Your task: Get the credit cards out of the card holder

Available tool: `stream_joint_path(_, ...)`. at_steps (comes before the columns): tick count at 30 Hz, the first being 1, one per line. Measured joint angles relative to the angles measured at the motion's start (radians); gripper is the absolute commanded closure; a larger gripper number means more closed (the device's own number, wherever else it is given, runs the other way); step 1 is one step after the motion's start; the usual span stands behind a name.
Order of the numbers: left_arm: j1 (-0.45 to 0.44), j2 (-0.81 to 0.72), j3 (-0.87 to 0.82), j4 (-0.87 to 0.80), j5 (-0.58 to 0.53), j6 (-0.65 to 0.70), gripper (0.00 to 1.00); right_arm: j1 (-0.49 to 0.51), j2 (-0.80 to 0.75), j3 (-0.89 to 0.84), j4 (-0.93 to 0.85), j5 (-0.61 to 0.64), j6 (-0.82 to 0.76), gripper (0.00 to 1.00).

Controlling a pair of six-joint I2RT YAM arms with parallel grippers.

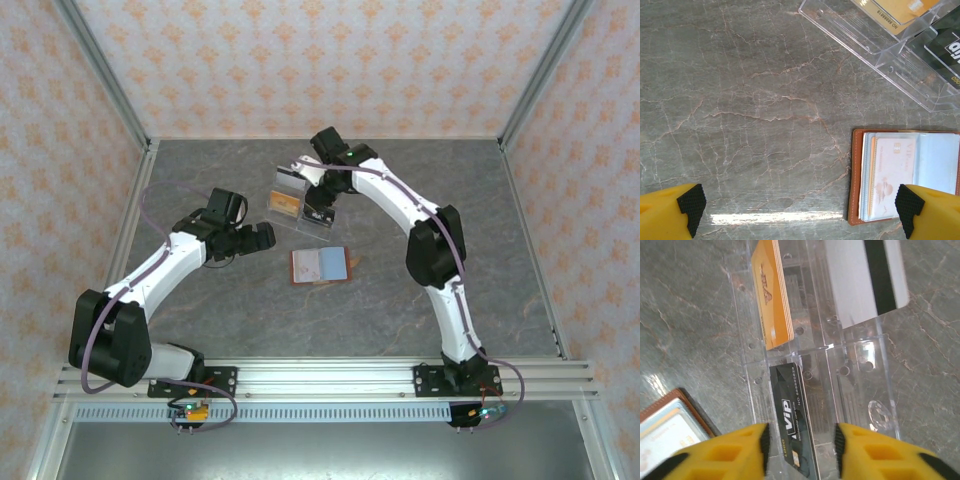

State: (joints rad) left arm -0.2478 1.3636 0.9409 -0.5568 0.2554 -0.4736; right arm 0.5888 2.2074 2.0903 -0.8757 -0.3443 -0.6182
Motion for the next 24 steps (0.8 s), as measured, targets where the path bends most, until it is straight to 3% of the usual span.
stream_joint_path(3,0.0,-0.007,-0.004,0.002,0.0,-0.015,0.0,0.002,-0.105,-0.101,0.019,0.004,0.089,0.44)
stream_joint_path(13,0.0,-0.04,-0.06,0.022,0.0,-0.086,0.0,0.037,-0.484,-0.526,0.192,0.01,0.594,0.4)
stream_joint_path(19,0.0,-0.061,-0.112,0.053,0.019,-0.111,0.0,0.125,-0.48,-0.714,0.254,0.014,0.844,0.39)
stream_joint_path(24,0.0,-0.061,-0.132,0.08,0.049,-0.13,0.0,0.194,-0.372,-0.725,0.291,0.016,0.94,0.46)
